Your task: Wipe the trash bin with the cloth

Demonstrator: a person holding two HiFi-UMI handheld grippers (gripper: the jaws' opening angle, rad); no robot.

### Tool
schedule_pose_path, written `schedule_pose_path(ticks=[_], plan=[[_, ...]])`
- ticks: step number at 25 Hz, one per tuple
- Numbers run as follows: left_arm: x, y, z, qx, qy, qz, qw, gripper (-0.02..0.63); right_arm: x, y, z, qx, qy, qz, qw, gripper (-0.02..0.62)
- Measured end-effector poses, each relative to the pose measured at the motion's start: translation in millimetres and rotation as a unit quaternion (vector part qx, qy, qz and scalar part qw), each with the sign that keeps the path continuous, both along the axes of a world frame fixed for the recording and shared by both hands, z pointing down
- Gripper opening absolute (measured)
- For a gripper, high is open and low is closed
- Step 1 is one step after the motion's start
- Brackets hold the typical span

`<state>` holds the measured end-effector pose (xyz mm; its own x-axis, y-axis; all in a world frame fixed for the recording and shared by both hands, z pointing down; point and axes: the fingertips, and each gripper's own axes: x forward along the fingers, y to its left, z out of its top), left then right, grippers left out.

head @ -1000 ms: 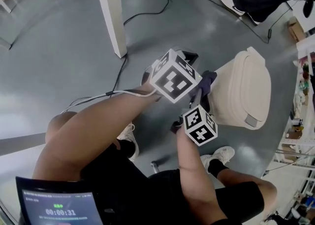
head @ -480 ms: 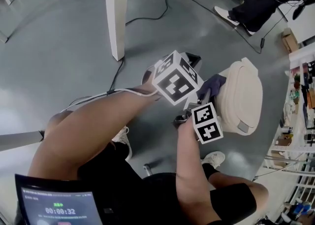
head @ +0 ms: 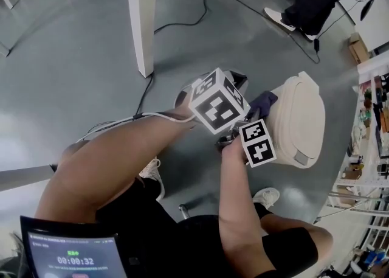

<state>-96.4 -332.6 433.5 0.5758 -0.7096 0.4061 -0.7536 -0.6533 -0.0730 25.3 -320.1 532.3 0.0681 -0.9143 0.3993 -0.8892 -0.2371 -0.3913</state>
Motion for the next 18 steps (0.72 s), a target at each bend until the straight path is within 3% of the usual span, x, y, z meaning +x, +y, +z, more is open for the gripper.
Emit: schedule_pose_path(ticks=[14, 18], plan=[[-10, 11, 9, -0.009, -0.037, 0.008, 0.9992, 0.000, -1, -11, 81, -0.075, 0.029, 0.007, 0.997, 0.069], [3, 18, 10, -0.009, -0.051, 0.029, 0.9982, 0.000, 2, -10, 98, -0.091, 0.043, 0.014, 0.995, 0.069]])
